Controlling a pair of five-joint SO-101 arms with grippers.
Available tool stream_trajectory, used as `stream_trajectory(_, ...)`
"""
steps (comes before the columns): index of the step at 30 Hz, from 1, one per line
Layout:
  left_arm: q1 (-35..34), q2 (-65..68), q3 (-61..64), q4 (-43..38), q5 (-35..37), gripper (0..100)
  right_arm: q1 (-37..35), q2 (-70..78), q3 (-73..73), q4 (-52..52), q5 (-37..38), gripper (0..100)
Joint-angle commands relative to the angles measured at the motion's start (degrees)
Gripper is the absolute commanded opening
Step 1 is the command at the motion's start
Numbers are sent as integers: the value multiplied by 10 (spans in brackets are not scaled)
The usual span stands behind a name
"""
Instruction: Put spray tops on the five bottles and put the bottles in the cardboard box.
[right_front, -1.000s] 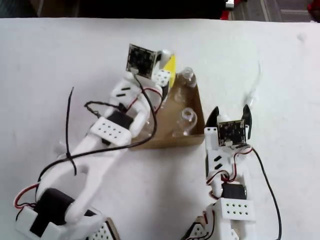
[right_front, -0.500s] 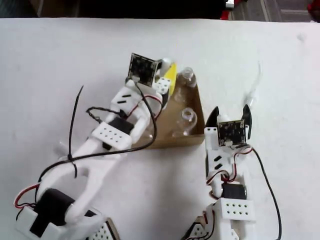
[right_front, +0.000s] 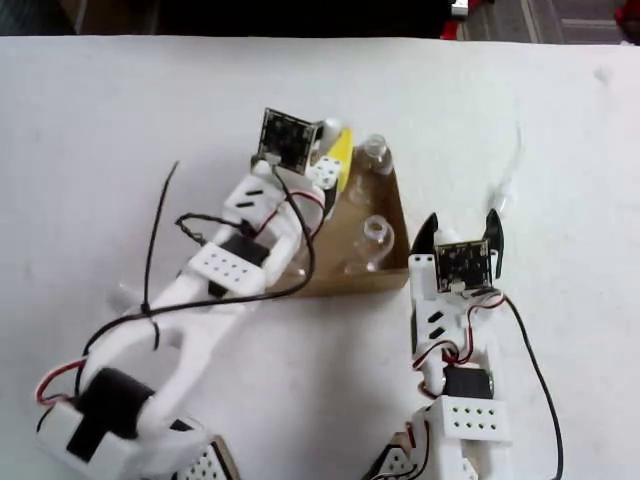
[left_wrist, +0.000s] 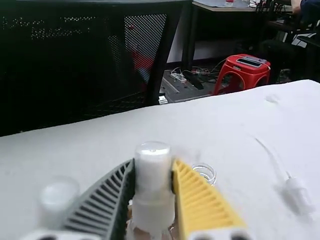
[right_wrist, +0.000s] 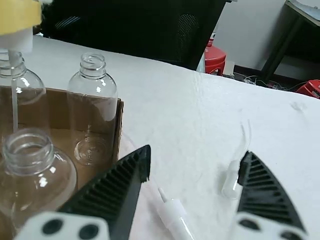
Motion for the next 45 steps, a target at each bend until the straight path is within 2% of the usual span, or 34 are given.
stream_trajectory(1,-5,18,-4,-48,-22,21,4,1,-2,-12,8,261)
stream_trajectory(9,-4,18,23,-53,-23,21,4,1,-2,-13,8,261)
stream_trajectory(16,-4,17,103,-178,-25,21,4,1,-2,-13,8,261)
stream_trajectory(22,-4,18,106,-180,-21,25,3,1,-2,-12,8,261)
stream_trajectory(25,-4,18,107,-178,-20,93,3,1,-2,-12,8,261)
stream_trajectory(28,-4,17,103,-135,13,226,3,1,-2,-12,8,261)
stream_trajectory(30,-8,17,82,-88,47,281,3,1,-2,-12,8,261)
stream_trajectory(33,-17,10,51,-40,65,264,3,1,-2,-12,8,261)
stream_trajectory(39,-15,-86,58,-7,65,222,3,1,-2,-13,8,261)
stream_trajectory(45,-21,-242,50,110,69,222,3,1,-2,-13,8,261)
